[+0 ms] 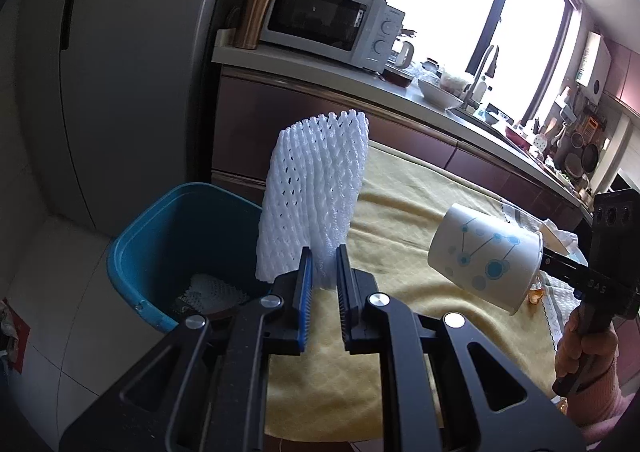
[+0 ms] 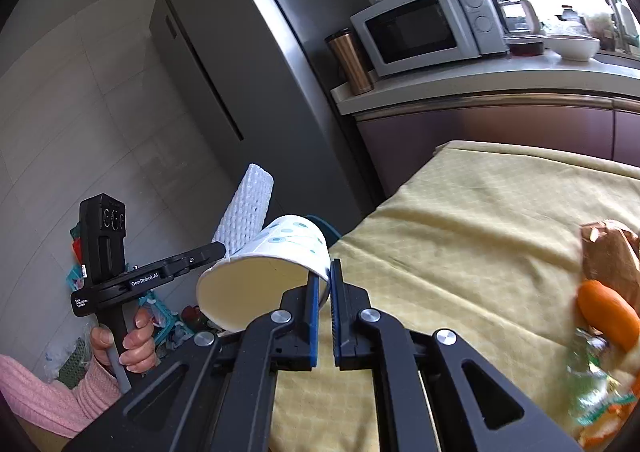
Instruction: Collect trash
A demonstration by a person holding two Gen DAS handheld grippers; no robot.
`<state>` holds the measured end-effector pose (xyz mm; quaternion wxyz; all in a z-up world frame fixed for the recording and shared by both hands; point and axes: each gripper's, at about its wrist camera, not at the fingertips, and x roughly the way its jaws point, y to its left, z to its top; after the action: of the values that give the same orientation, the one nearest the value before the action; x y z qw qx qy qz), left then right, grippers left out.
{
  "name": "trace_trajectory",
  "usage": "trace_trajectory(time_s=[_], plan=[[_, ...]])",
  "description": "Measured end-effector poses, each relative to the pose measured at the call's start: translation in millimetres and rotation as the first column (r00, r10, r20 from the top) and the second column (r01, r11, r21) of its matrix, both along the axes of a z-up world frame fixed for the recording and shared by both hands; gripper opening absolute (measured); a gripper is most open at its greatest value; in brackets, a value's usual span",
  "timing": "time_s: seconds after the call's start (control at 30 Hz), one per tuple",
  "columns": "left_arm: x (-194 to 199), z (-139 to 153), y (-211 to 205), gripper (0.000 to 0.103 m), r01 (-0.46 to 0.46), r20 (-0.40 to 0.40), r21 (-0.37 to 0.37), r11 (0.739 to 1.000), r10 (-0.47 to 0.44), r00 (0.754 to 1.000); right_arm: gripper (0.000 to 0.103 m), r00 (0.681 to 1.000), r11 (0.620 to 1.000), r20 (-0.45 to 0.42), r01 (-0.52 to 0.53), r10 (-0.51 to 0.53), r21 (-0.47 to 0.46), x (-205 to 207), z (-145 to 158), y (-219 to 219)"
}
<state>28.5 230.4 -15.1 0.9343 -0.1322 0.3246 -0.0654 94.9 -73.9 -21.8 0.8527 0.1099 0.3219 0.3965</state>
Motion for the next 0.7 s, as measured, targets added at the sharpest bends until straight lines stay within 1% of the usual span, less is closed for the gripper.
trace_trajectory(time_s=[0.3, 0.7], plan=[[4.2, -17.0, 31.3, 0.012, -0.075, -0.041, -0.004, 0.997, 0.074, 0.996, 0.004, 0.997, 0.996, -0.019, -0.081, 0.08, -0.03, 21.5, -1.8, 48.7], [17.7, -51.8, 53.6, 0.012, -0.133, -0.127, -0.001, 0.991, 0.132, 0.983, 0.004, 0.991, 0.989, -0.067, -0.119, 0.113, -0.086, 49.0, -13.2, 101.8]])
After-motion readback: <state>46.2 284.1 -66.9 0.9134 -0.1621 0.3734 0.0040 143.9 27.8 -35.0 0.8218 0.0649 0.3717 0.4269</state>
